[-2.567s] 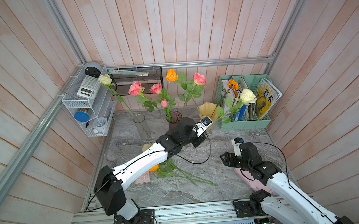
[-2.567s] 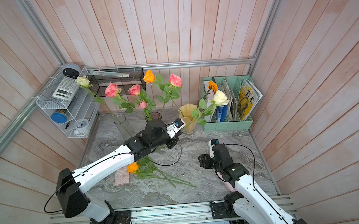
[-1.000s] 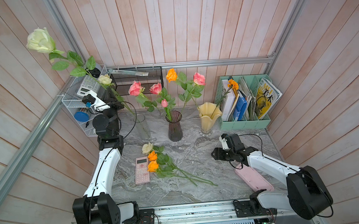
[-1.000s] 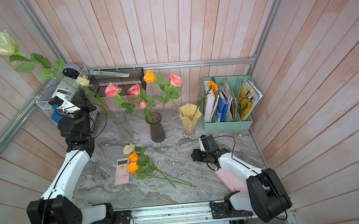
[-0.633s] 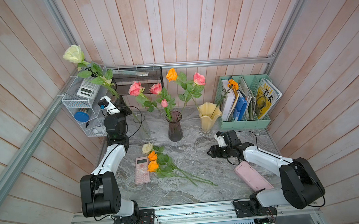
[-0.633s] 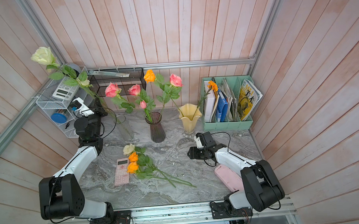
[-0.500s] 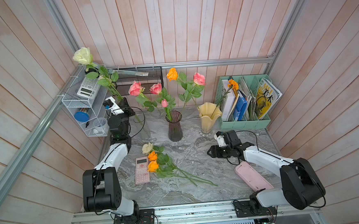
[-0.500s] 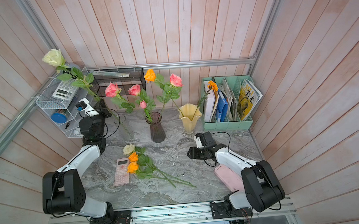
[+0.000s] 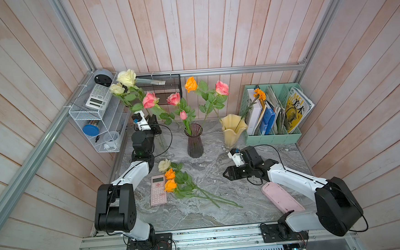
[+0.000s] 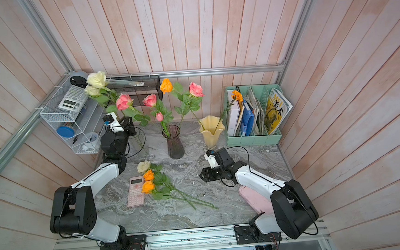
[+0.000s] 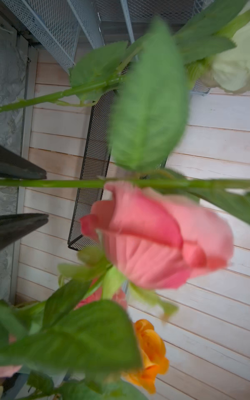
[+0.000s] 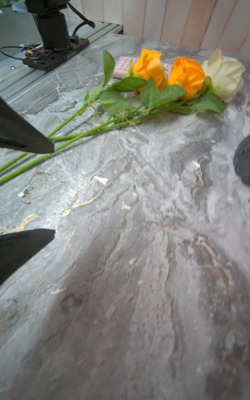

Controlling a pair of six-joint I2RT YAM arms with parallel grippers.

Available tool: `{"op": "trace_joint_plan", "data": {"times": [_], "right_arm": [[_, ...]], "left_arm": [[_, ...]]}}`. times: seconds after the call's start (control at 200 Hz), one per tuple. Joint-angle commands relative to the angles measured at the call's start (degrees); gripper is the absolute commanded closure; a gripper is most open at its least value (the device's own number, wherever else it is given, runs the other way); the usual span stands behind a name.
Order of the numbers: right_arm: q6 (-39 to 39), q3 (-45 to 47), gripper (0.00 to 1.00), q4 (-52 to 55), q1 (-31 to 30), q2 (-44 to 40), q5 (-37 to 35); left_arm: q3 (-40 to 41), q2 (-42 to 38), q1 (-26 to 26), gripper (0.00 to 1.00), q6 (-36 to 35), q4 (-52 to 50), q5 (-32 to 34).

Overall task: Arrange the flowers in different vases according to their colors
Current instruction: Insert the flower into the vase.

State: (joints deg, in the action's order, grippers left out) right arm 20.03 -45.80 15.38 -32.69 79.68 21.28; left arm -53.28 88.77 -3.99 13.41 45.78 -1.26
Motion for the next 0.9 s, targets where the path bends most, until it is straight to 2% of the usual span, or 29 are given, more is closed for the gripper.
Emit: {"op": "trace_joint_plan", "data": {"times": [0.0,0.205,0.395,0.55,0.765,0.895], "right_arm": [[-3.11,-3.44,0.38,2.55,-2.2,1.97,-1.33],[-6.66,-8.72,0.38,5.79,-7.28,4.89,-1.5],[-11.7,-13.06,0.4,9.42,-13.21,8.48,-3.7],[-16.14,-15.34,0.42,11.66,-17.58,10.85,-4.8],[-19.89,-18.37,0.48,13.81,-21.63,15.3,-6.44],[-20.47,-19.71,0.48,14.12,-23.25,18.18,-7.52]], "left_arm": [[1.15,0.35,-0.99,0.66,-1.98,-2.05,0.86],[2.56,-3.14,-1.68,0.63,-1.88,-4.59,1.24],[4.52,-11.01,-3.6,0.59,-1.98,-12.23,3.94],[6.07,-18.99,-8.58,0.57,-3.38,-21.54,8.97],[8.42,-27.31,-17.04,0.56,-1.6,-32.85,16.03],[11.23,-29.7,-17.76,0.56,-0.07,-34.91,18.42]]}}
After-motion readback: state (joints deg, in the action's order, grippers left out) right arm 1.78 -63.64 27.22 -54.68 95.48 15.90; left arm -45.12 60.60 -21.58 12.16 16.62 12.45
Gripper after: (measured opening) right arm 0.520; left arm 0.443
